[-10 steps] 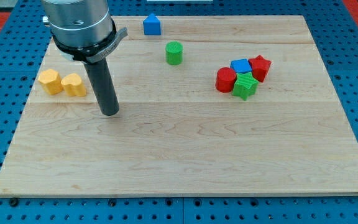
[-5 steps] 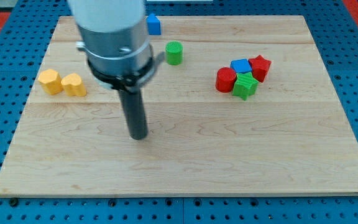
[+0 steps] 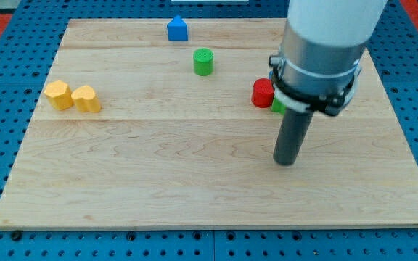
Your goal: Place the green star at the bottom of the yellow blocks
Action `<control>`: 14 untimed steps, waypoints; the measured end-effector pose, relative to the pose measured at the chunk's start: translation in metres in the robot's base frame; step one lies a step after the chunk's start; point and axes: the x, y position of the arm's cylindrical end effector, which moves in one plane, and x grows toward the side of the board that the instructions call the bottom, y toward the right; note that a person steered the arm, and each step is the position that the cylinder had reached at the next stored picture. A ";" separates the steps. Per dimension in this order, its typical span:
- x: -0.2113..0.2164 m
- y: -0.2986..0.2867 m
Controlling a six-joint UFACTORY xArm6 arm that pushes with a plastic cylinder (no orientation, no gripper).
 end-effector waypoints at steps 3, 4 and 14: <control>-0.108 0.070; -0.115 0.029; -0.010 -0.066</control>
